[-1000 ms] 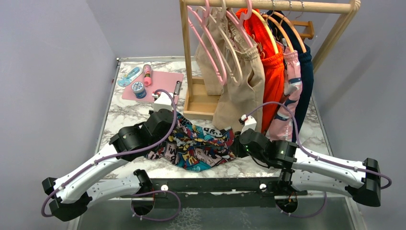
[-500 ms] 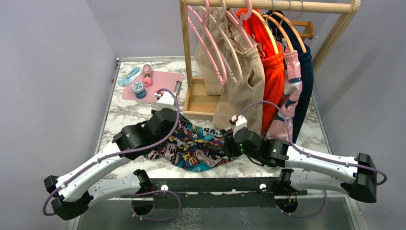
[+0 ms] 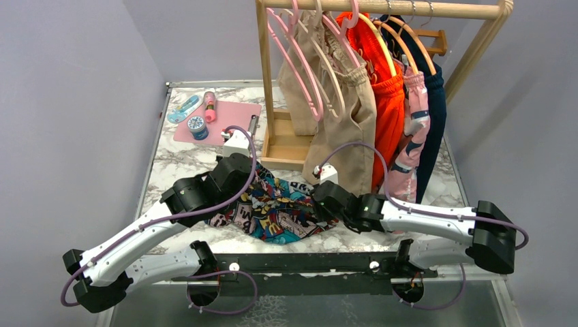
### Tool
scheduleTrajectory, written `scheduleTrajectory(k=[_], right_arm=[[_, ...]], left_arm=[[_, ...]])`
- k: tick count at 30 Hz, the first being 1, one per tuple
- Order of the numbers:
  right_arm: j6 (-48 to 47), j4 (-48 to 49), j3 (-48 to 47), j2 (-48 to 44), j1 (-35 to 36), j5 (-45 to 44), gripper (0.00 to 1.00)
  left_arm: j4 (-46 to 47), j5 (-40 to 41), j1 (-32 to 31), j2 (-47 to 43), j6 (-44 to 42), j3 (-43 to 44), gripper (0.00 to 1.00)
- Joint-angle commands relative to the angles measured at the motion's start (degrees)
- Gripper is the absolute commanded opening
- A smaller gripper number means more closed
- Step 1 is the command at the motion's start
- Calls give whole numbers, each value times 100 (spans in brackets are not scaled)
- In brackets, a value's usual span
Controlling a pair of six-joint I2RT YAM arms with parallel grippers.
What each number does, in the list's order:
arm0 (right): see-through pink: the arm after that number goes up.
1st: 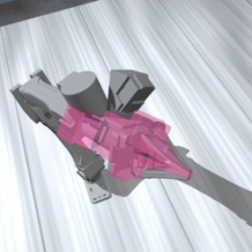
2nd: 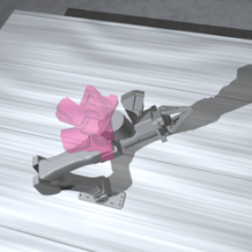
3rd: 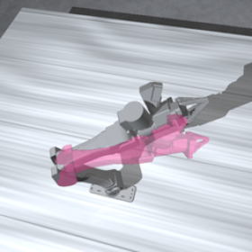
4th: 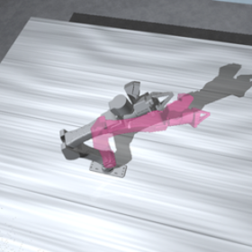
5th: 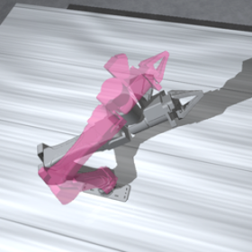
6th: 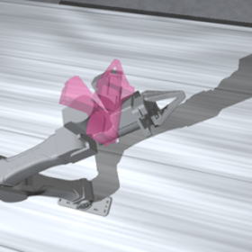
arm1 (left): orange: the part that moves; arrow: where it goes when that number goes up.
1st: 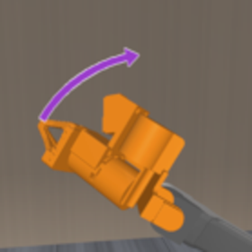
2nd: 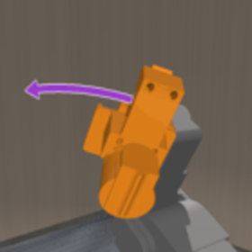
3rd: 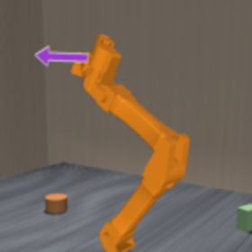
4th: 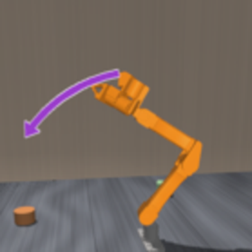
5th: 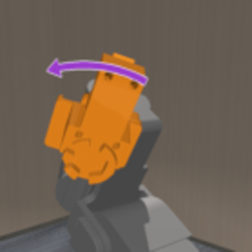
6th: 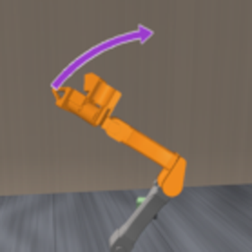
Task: Place the shorts on the hanger
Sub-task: Adjust the shorts at the center of the board.
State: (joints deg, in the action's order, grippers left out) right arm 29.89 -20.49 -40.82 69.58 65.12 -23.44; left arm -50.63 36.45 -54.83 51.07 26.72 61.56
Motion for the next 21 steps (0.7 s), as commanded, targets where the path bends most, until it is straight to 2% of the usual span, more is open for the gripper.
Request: scheduleTrajectory(k=[1, 10, 12, 14, 16, 21], right_arm=[[-132, 458, -205, 268, -30, -384, 45], [-240, 551, -401, 751, -37, -460, 30], [-294, 538, -435, 706, -47, -460, 20], [-302, 362, -561, 586, -38, -460, 2], [-384, 151, -722, 279, -35, -286, 1], [-1281, 51, -1187, -1298, -35, 1332, 1]], left_arm=[[139, -109, 16, -65, -74, 143, 0], [130, -226, 18, -194, -56, 192, 0], [126, -227, 16, -245, -60, 219, 0], [111, -226, 16, -298, -65, 276, 0], [78, -234, 16, -385, -47, 434, 0], [113, -258, 15, -847, -260, 1316, 0]])
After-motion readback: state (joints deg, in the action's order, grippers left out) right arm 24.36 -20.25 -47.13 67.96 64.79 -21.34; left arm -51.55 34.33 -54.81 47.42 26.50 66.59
